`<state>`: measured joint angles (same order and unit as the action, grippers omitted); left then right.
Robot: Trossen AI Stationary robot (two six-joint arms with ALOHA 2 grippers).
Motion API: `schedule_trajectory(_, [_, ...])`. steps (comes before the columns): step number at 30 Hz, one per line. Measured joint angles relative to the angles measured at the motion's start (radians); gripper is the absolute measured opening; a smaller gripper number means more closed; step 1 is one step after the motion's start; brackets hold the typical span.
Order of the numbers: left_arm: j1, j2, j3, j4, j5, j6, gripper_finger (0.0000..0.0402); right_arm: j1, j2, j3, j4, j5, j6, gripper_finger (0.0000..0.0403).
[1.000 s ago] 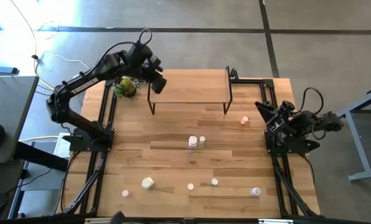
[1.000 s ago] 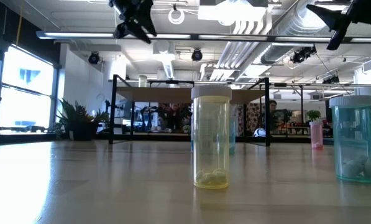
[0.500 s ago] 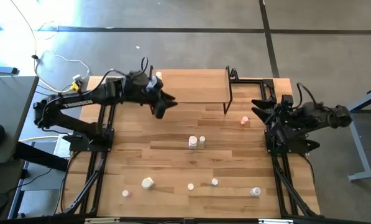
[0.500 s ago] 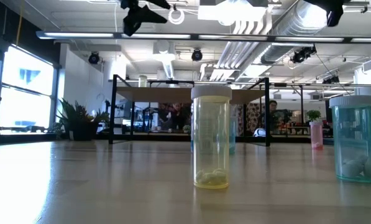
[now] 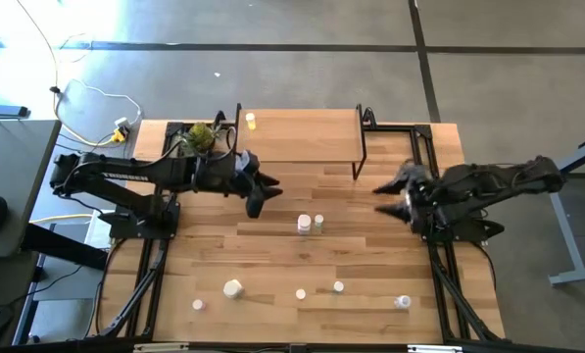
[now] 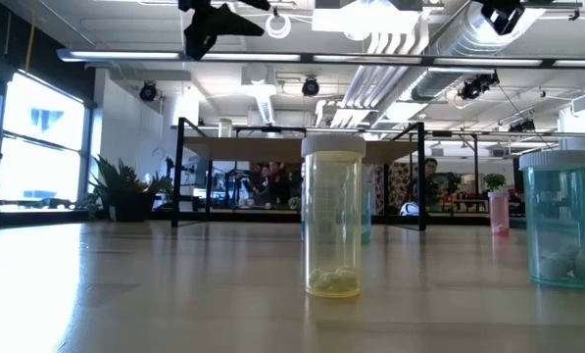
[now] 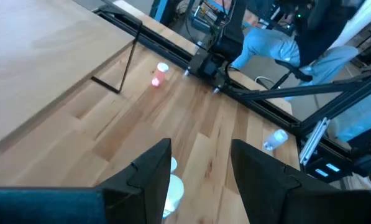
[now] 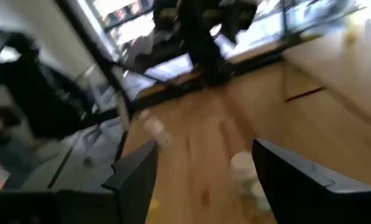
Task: Pick and place medicine bottles onto shelf by color
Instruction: Put the green medicine bottle on the shelf
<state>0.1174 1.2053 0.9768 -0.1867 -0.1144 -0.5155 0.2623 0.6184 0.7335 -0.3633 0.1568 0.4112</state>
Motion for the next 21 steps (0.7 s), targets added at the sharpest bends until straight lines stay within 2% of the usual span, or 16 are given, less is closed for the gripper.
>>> schedule_trajectory(4, [-0.058,0.0,0.0,0.001,-0.069,-0.012,0.0156,0.007,0.093,-0.001,-0.011,-0.161,0.031,0.0252])
schedule_trajectory(7, [-0.089,0.0,0.0,0.001,-0.087,-0.017,0.0156,0.039,0.16,-0.001,-0.011,-0.209,0.078,0.0252])
schedule_trajectory(15, [-0.113,0.0,0.0,-0.001,-0.087,-0.016,0.0156,0.173,0.35,-0.002,0.025,-0.213,0.109,0.0252])
schedule_trajectory(21, [-0.113,0.0,0.0,-0.004,-0.053,-0.016,0.0156,0.247,0.507,-0.002,0.132,-0.136,0.109,0.0252])
